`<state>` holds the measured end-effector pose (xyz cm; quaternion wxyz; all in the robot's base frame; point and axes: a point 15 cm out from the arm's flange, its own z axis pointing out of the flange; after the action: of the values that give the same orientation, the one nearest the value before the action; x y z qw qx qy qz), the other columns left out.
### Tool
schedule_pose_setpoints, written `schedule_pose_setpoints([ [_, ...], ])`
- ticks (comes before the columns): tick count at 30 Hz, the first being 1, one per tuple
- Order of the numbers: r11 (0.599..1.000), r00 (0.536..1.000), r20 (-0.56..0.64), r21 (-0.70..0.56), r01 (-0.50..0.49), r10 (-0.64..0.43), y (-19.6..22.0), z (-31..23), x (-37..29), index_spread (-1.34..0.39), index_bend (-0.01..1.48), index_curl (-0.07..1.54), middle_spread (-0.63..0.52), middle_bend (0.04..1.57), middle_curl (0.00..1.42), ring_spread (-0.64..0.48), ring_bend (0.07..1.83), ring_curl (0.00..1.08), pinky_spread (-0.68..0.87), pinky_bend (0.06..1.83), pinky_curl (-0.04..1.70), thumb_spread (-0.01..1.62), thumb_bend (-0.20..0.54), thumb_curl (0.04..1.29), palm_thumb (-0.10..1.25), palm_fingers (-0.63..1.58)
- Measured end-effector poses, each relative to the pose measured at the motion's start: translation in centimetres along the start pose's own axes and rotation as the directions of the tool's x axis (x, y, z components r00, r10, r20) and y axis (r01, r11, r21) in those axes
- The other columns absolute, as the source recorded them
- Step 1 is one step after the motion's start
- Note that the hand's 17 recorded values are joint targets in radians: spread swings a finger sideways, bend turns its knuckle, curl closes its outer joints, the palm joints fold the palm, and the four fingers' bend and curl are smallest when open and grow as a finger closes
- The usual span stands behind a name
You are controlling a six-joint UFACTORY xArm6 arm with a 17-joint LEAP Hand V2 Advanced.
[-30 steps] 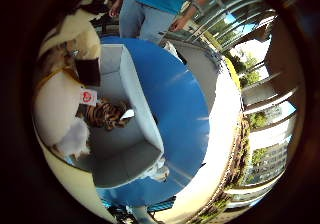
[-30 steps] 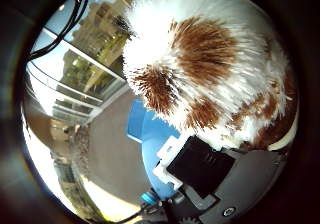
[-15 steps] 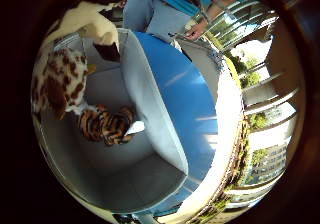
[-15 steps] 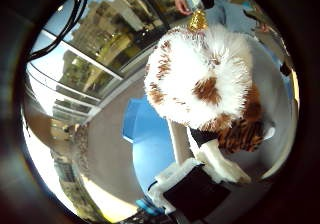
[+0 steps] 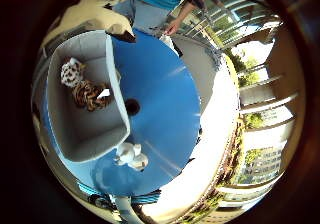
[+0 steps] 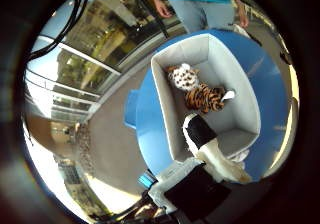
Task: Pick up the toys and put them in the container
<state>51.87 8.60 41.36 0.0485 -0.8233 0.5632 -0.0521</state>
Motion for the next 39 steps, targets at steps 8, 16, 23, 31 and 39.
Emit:
schedule_pose_setpoints([
  [8, 0.983, 0.996, -0.034, -0.158, -0.088, 0.084, 9.2, -2.6, 8.3, -0.31, 0.15, 0.36, 0.13, 0.2, 0.35, 0.32, 0.56, 0.3, 0.51, 0.92, 0.29, 1.12, -0.031, 0.42, 0.59, 0.06],
  [16, 0.924, 0.984, -0.006, -0.342, -0.17, 0.179, 14.6, 5.9, 9.2, -0.1, 0.15, 0.31, 0.16, 0.23, 0.36, 0.35, 0.6, 0.3, 0.51, 0.91, 0.25, 1.15, -0.035, 0.4, 0.55, 0.19],
  [23, 0.904, 0.96, -0.043, -0.325, -0.276, 0.278, 15.8, 14.7, 10.2, -0.01, 0.15, 0.29, 0.11, 0.3, 0.39, 0.35, 0.68, 0.32, 0.53, 0.92, 0.22, 1.15, -0.036, 0.38, 0.48, 0.34],
  [31, 0.862, 0.951, -0.028, -0.414, -0.292, 0.309, 16.8, 21.2, 9.5, 0.03, 0.13, 0.26, 0.09, 0.33, 0.4, 0.34, 0.72, 0.33, 0.53, 0.94, 0.2, 1.14, -0.03, 0.36, 0.47, 0.34],
  [39, 0.867, 0.961, -0.034, -0.423, -0.263, 0.275, 15.6, 24.0, 7.8, -0.02, 0.2, 0.24, -0.01, 0.52, 0.46, 0.27, 0.88, 0.35, 0.49, 1.02, 0.16, 1.11, -0.018, 0.35, 0.51, 0.8],
])
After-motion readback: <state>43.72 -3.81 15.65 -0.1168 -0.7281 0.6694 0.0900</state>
